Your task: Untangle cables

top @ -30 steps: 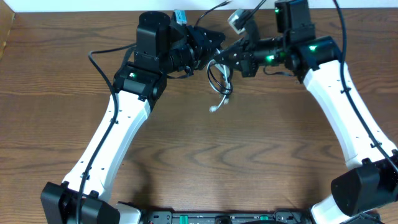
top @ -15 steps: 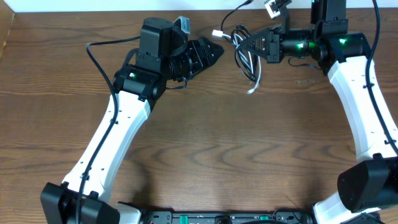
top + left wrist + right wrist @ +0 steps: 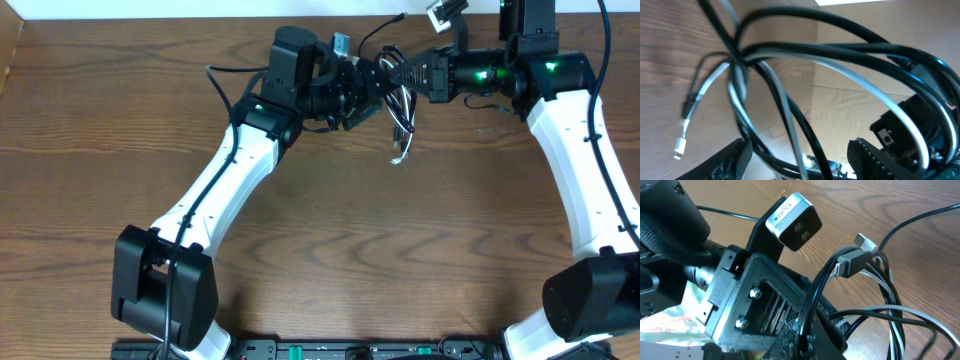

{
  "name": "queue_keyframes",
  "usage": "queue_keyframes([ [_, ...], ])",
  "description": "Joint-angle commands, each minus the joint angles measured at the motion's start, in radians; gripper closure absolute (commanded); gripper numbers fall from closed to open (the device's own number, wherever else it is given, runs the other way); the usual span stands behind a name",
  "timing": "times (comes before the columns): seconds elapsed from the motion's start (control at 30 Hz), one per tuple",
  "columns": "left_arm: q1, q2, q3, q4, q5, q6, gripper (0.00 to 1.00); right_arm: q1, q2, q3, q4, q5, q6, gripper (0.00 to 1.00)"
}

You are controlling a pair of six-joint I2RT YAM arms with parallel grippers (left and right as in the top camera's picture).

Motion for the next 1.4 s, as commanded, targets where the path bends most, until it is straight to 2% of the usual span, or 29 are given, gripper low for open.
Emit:
queue_keyframes([
  [0.0,-0.024,0.024,0.011,0.011,0.038,-0.032,0.34,0.002,-0.026,0.002,0.003,-0.01,0.005,0.99],
  [0.03,-0.029,0.032,0.011,0.011,0.037,-0.032,0.35,0.002,-0.026,0.002,0.003,-0.01,0.005,0.99],
  [0.13,-0.044,0.055,0.011,0.011,0.031,-0.032,0.54,0.002,-0.026,0.002,0.003,-0.011,0.005,0.99],
  [0.17,-0.045,0.059,0.011,0.011,0.031,-0.032,0.65,0.002,-0.026,0.002,0.002,-0.01,0.005,0.99],
  [0.2,-0.045,0.059,0.011,0.011,0.025,-0.026,0.87,0.002,-0.026,0.002,0.0,-0.01,0.005,0.99],
  [0.23,-0.042,0.059,0.011,0.012,0.023,-0.011,0.92,0.001,-0.026,0.002,-0.001,-0.005,0.005,0.99],
  [0.37,-0.017,0.05,0.011,0.015,0.023,0.069,0.93,-0.006,-0.026,0.002,-0.05,0.185,0.114,0.99],
  [0.47,-0.004,0.012,0.011,0.014,0.023,0.114,0.93,-0.011,-0.025,0.002,-0.148,0.526,0.27,0.99],
  [0.5,0.0,-0.014,0.011,0.014,0.023,0.135,0.92,-0.011,-0.023,0.002,-0.203,0.731,0.343,0.99],
  [0.63,0.0,-0.117,0.011,0.013,0.023,0.189,0.92,-0.011,0.003,0.001,-0.275,0.993,0.414,0.99],
  [0.93,0.05,-0.352,0.011,0.014,-0.016,0.285,0.92,-0.012,0.161,0.001,-0.327,0.974,0.413,0.99],
  [1.1,0.132,-0.469,0.011,-0.011,-0.1,0.379,0.93,-0.014,0.245,0.001,-0.328,0.908,0.398,0.99],
  [1.17,0.174,-0.51,0.011,-0.112,-0.176,0.435,0.93,-0.019,0.25,0.001,-0.327,0.808,0.309,0.99],
  [1.27,0.188,-0.519,0.011,-0.246,-0.206,0.484,0.93,-0.034,0.228,0.002,-0.318,0.691,0.244,0.99],
  [1.37,0.188,-0.499,0.011,-0.456,-0.211,0.569,0.93,-0.056,0.187,0.002,-0.301,0.568,0.197,0.99],
])
